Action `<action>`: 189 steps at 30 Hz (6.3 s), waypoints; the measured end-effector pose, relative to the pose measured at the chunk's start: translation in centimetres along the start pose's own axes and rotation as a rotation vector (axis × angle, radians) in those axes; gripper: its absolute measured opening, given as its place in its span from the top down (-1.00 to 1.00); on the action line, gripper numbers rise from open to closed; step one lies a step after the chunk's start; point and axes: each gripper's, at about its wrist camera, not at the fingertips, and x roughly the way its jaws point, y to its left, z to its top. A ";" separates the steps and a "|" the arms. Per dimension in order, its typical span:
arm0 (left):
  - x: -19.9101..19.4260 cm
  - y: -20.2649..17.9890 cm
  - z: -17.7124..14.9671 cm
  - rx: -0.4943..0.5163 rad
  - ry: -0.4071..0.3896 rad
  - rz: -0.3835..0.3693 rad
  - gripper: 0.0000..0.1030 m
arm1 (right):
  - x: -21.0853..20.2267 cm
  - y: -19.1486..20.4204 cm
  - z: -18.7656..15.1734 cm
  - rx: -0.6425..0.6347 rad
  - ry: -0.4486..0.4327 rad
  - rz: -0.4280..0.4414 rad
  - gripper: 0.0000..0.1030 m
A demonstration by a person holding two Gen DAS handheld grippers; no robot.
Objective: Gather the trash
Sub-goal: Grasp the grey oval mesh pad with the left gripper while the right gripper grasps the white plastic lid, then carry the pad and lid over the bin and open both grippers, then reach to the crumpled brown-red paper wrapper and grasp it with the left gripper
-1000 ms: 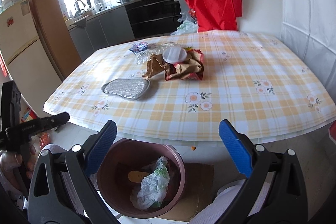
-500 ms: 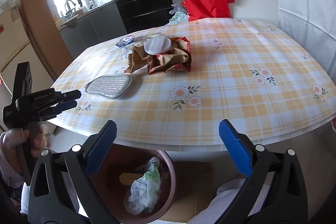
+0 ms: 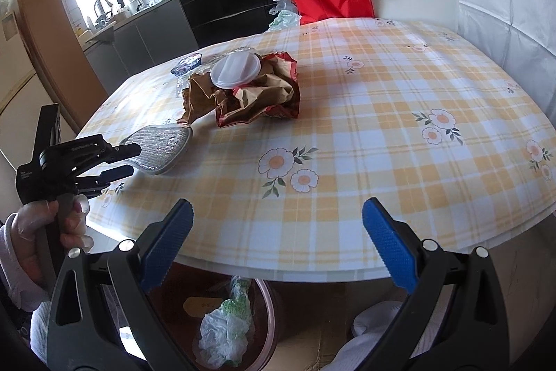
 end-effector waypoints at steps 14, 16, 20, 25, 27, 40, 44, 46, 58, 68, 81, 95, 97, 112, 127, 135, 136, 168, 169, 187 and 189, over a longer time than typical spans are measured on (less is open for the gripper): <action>1.8 0.1 1.7 -0.026 -0.049 0.022 0.49 | 2.5 1.0 2.2 -0.052 0.014 -0.010 -0.87; 1.7 0.6 1.5 -0.021 -0.055 -0.004 0.50 | 2.7 1.3 3.2 -0.066 -0.005 -0.003 -0.87; 0.4 0.7 1.2 0.041 -0.091 0.005 0.61 | 3.4 1.9 6.2 -0.111 -0.052 0.008 -0.87; -3.0 0.7 0.6 0.125 -0.175 0.019 0.71 | 5.6 2.7 9.9 -0.116 -0.095 0.097 -0.87; -4.2 0.9 0.3 0.144 -0.199 0.027 0.73 | 7.2 3.6 11.1 -0.128 -0.089 0.107 -0.81; -7.6 1.5 -0.9 0.214 -0.247 0.025 0.76 | 14.8 5.2 12.9 -0.149 0.016 -0.033 -0.45; -8.1 1.4 -1.2 0.227 -0.256 0.013 0.77 | 14.1 4.8 12.9 -0.142 0.026 -0.035 -0.29; -8.4 1.4 -1.3 0.228 -0.258 0.004 0.77 | 13.3 4.7 12.6 -0.139 0.011 -0.035 -0.29; -12.3 0.1 -2.9 0.270 -0.300 -0.014 0.77 | 5.2 5.8 9.8 -0.092 -0.089 0.077 -0.29; -16.2 -0.5 -5.1 0.292 -0.337 -0.015 0.77 | -2.0 7.9 5.4 -0.130 -0.127 0.138 -0.29; -20.5 -0.3 -8.5 0.312 -0.373 -0.004 0.77 | -6.6 10.3 -0.8 -0.204 -0.080 0.209 -0.29; -22.6 0.2 -10.3 0.316 -0.380 0.014 0.77 | -8.0 12.1 -3.1 -0.270 -0.026 0.273 -0.31; -22.5 0.1 -10.5 0.318 -0.376 0.013 0.77 | -8.1 12.3 -3.2 -0.277 -0.028 0.278 -0.34; -20.9 -0.1 -11.5 0.344 -0.323 0.019 0.77 | -8.7 10.2 -2.3 -0.199 -0.119 0.149 -0.88; -18.2 -1.3 -12.7 0.396 -0.228 0.009 0.75 | -7.5 8.1 -2.2 -0.129 -0.109 0.120 -0.88; -16.8 -1.1 -13.0 0.398 -0.167 -0.004 0.75 | -7.1 7.8 -2.3 -0.117 -0.095 0.121 -0.88; -16.7 -1.2 -13.0 0.398 -0.159 -0.007 0.75 | -7.1 7.8 -2.2 -0.117 -0.093 0.122 -0.88; -11.5 -5.4 -7.1 0.456 -0.140 -0.016 -0.73 | -4.9 1.4 0.1 -0.033 -0.128 -0.015 -0.89; -11.0 -6.0 -6.8 0.467 -0.139 -0.018 -0.80 | -4.7 1.1 0.3 -0.029 -0.126 -0.020 -0.89; 6.7 -13.5 1.4 0.448 -0.025 0.029 -0.82 | -0.9 -5.3 3.5 0.014 -0.144 -0.133 -0.89; 7.6 -13.9 1.7 0.458 -0.020 0.035 -0.82 | -0.6 -5.7 3.8 0.012 -0.146 -0.141 -0.89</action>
